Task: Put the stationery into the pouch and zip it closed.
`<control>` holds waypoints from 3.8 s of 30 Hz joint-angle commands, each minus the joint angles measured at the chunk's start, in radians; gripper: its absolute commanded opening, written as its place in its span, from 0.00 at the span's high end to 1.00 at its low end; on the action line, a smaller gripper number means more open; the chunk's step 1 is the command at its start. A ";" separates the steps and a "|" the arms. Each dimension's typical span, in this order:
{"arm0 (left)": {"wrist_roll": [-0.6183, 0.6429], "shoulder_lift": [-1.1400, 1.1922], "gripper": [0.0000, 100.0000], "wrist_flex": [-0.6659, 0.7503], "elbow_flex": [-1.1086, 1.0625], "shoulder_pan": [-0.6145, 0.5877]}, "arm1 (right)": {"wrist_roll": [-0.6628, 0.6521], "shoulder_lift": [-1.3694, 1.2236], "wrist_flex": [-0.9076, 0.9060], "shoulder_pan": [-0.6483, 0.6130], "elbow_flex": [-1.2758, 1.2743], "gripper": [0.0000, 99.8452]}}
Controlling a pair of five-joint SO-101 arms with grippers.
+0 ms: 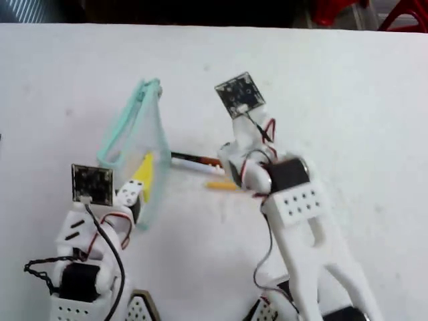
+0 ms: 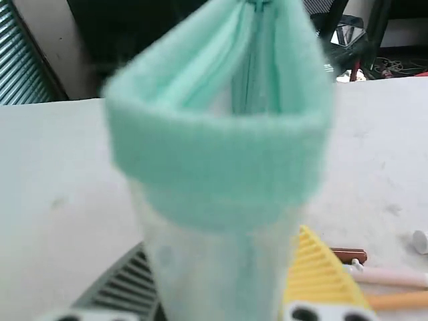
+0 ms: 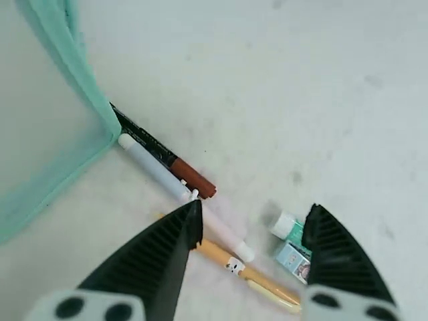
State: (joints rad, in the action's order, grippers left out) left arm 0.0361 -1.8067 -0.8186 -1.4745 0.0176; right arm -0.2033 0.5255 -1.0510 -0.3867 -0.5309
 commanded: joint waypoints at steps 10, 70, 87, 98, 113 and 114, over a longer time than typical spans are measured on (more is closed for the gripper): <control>0.005 -0.016 0.95 -0.015 0.044 -0.042 | -0.334 -0.668 0.010 -0.116 0.430 0.77; 0.098 -0.016 0.92 0.012 0.044 -0.203 | -0.425 -1.178 -0.015 -0.145 0.842 0.93; 0.103 -0.016 0.92 0.005 0.051 -0.133 | -0.262 -0.736 -0.090 -0.025 0.779 0.98; 0.098 -0.016 0.92 -0.078 0.160 0.104 | -0.255 -0.162 -0.166 -0.033 0.470 0.98; 0.055 -0.016 0.92 -0.123 0.143 0.120 | -0.092 0.338 0.232 -0.028 -0.242 0.98; 0.055 -0.016 0.92 -0.123 0.143 0.120 | -0.092 0.338 0.236 -0.031 -0.258 0.98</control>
State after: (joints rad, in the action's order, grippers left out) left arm 0.1189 -1.8082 -0.9291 -1.3732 0.1174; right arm -0.3076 0.8324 -0.8500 -0.4189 -0.7748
